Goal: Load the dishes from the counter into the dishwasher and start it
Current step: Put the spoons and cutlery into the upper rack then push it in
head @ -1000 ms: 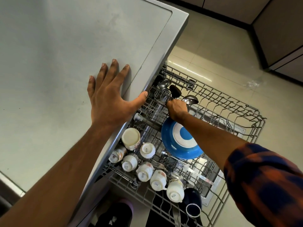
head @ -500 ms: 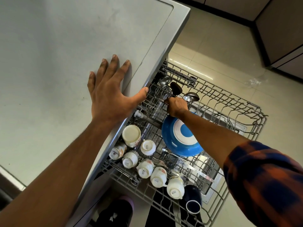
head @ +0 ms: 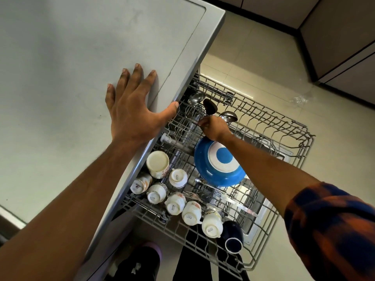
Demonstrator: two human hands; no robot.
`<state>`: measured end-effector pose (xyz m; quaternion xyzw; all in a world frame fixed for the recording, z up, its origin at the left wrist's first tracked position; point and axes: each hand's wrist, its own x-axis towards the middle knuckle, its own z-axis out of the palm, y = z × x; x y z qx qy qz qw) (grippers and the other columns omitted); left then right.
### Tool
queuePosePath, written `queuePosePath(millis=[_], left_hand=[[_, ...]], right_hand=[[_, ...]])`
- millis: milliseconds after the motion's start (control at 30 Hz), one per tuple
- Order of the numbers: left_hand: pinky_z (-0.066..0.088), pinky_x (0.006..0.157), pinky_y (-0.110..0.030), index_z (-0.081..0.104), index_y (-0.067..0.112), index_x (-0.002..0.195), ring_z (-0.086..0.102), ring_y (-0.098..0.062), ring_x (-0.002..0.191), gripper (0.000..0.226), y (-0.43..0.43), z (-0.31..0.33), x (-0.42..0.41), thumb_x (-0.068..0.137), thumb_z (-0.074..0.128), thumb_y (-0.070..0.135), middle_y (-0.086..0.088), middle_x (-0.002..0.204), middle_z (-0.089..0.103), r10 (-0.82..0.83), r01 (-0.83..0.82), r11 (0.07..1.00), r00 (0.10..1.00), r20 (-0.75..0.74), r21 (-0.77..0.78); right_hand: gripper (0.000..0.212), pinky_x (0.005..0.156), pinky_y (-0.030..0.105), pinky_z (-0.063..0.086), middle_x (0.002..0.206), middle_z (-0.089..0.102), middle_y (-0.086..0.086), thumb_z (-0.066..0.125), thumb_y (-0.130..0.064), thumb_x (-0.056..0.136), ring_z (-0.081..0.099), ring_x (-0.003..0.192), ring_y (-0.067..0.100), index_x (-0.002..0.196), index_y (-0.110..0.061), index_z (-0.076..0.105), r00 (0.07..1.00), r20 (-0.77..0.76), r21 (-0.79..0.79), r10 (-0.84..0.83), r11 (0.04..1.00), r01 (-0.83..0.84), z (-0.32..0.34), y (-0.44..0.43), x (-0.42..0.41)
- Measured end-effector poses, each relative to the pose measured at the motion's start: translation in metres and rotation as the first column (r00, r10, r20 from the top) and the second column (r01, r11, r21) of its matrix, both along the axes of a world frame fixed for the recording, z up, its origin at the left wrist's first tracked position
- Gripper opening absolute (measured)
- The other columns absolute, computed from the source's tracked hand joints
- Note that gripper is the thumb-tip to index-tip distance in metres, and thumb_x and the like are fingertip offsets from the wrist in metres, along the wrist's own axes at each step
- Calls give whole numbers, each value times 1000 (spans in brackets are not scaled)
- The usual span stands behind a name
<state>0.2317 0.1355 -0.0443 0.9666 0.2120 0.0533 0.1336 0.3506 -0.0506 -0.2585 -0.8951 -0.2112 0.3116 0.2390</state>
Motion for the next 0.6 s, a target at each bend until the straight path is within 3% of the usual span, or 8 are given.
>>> queuePosePath(millis=[233,400,500,600], left_hand=[[4,123,-51,37,32,152,12,-20,154,84,-1,1,1,81,51,76,1,165,22,-2,2,1000,1000,-8,-4],[11,122,-52,46,28,146,23,-26,151,79,-2,6,-3,84,48,76,-4,161,33,-13,13,999,1000,-3,-31],[39,108,-44,66,22,123,55,-26,125,59,-11,16,-25,85,51,65,-5,133,63,-44,55,992,993,106,-110],[48,91,-36,72,21,112,64,-21,103,39,-23,25,-76,89,56,48,1,113,71,-22,57,981,982,188,-187]], right_hand=[[16,75,28,49,98,76,0,61,-12,93,64,84,15,95,-17,76,980,-12,100,-197,975,197,54,-41,-44],[19,78,32,52,97,77,0,62,-12,94,69,89,19,102,-18,78,980,-22,132,-196,971,197,92,-69,-95],[18,75,30,49,98,77,-1,63,-12,94,68,88,18,101,-19,78,987,-12,133,-157,978,157,110,-79,-123],[14,77,29,50,100,76,-1,64,-15,94,68,88,15,98,-17,78,991,4,166,-137,977,135,129,-84,-146]])
